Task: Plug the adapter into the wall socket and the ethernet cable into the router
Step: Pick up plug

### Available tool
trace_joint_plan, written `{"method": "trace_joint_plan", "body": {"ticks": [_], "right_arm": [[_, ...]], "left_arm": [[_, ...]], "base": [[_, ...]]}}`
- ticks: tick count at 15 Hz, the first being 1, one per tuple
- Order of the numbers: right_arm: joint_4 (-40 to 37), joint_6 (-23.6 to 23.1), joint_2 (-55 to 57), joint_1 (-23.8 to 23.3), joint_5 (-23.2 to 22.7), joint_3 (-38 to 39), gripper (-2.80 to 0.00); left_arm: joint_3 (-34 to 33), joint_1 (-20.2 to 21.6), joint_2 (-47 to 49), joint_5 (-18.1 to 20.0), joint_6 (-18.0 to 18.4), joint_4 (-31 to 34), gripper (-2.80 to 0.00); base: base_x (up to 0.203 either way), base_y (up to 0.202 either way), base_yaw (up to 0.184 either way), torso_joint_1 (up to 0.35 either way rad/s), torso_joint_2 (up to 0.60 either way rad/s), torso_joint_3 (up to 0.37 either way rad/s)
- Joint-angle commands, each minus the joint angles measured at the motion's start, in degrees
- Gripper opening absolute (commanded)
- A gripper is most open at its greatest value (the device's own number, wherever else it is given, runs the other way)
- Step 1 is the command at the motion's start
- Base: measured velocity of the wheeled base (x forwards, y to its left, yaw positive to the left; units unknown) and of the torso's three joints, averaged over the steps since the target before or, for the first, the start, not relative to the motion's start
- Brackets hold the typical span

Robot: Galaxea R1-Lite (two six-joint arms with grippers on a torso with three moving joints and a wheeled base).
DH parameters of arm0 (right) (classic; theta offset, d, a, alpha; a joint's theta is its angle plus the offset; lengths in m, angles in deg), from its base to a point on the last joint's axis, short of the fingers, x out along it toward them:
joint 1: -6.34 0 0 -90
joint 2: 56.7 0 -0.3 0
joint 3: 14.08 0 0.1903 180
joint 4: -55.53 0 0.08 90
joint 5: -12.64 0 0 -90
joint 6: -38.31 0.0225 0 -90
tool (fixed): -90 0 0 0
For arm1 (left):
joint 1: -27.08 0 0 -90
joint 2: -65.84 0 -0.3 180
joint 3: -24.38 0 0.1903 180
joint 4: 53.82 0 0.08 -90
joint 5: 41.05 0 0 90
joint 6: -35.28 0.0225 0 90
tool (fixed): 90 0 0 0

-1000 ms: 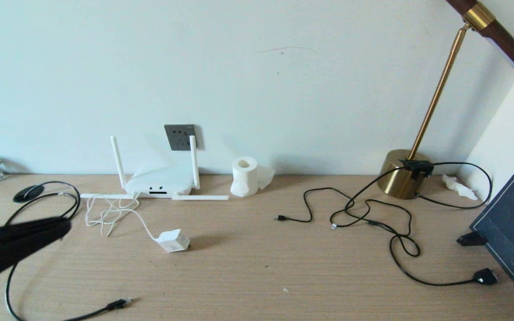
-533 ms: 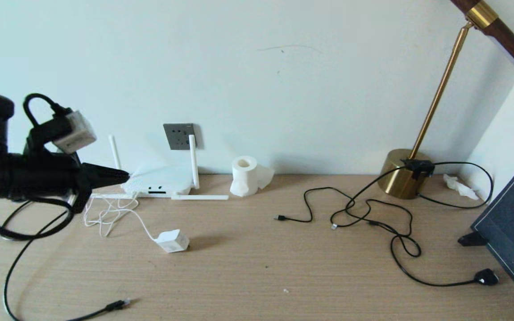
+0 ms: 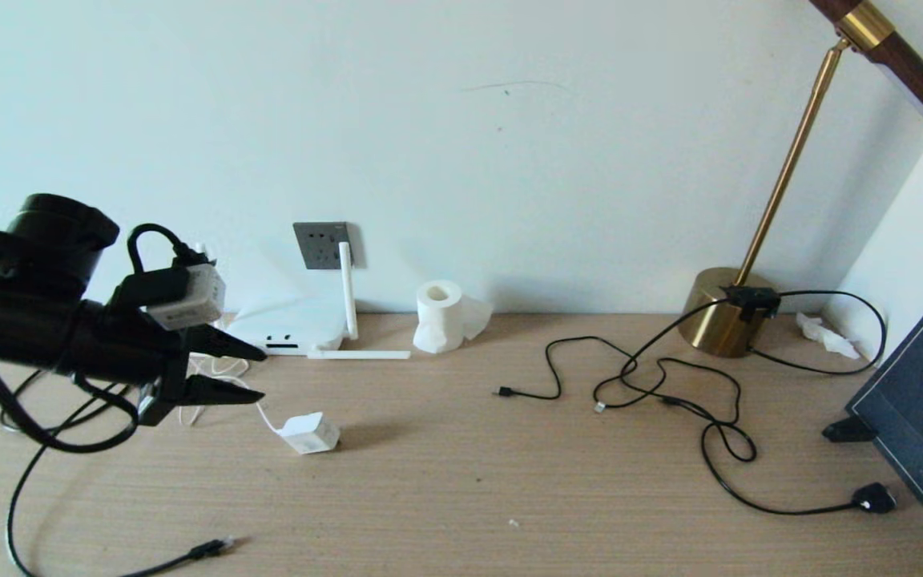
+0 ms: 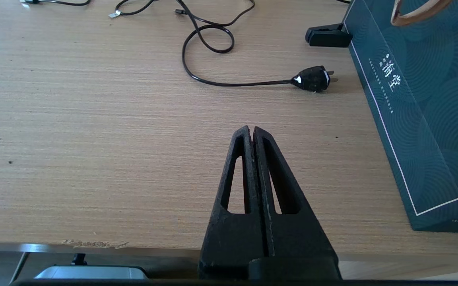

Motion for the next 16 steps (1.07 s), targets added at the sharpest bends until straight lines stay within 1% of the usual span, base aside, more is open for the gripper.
{"method": "trace_joint_plan", "body": {"ticks": [1, 3, 5, 6, 7, 10, 12, 13, 14, 16], "right_arm": [[-0.1, 0.0, 0.0, 0.0, 0.0, 0.0, -2.8], [-0.1, 0.0, 0.1, 0.0, 0.0, 0.0, -2.8], [-0.1, 0.0, 0.1, 0.0, 0.0, 0.0, -2.8], [-0.1, 0.0, 0.1, 0.0, 0.0, 0.0, -2.8], [-0.1, 0.0, 0.1, 0.0, 0.0, 0.0, -2.8], [-0.1, 0.0, 0.1, 0.0, 0.0, 0.0, -2.8], [-0.1, 0.0, 0.1, 0.0, 0.0, 0.0, -2.8], [-0.1, 0.0, 0.1, 0.0, 0.0, 0.0, -2.8], [-0.1, 0.0, 0.1, 0.0, 0.0, 0.0, -2.8], [-0.1, 0.0, 0.1, 0.0, 0.0, 0.0, -2.8]], "left_arm": [[0.3, -0.8, 2.8, 0.1, 1.8, 0.4, 0.0], [0.5, -1.1, 5.8, 0.1, 7.1, 0.7, 0.0], [1.2, -1.2, 10.4, -0.7, 11.5, 0.8, 0.0], [2.0, -1.2, 12.3, -1.5, 13.0, 1.2, 0.0], [2.8, -1.6, 13.6, -1.9, 13.6, 2.2, 0.0], [6.1, -2.9, 15.5, -2.2, 14.0, 7.5, 0.0], [10.1, -3.2, 18.5, -2.6, 15.7, 8.4, 0.0], [11.8, -3.2, 20.1, -3.6, 16.6, 9.1, 0.0], [12.1, -3.2, 20.7, -5.1, 16.9, 9.5, 0.0], [12.2, -3.2, 21.5, -6.0, 17.6, 9.5, 0.0]], "base": [[0.0, 0.0, 0.0, 0.0, 0.0, 0.0], [0.0, 0.0, 0.0, 0.0, 0.0, 0.0], [0.0, 0.0, 0.0, 0.0, 0.0, 0.0], [0.0, 0.0, 0.0, 0.0, 0.0, 0.0], [0.0, 0.0, 0.0, 0.0, 0.0, 0.0], [0.0, 0.0, 0.0, 0.0, 0.0, 0.0], [0.0, 0.0, 0.0, 0.0, 0.0, 0.0], [0.0, 0.0, 0.0, 0.0, 0.0, 0.0], [0.0, 0.0, 0.0, 0.0, 0.0, 0.0], [0.0, 0.0, 0.0, 0.0, 0.0, 0.0]]}}
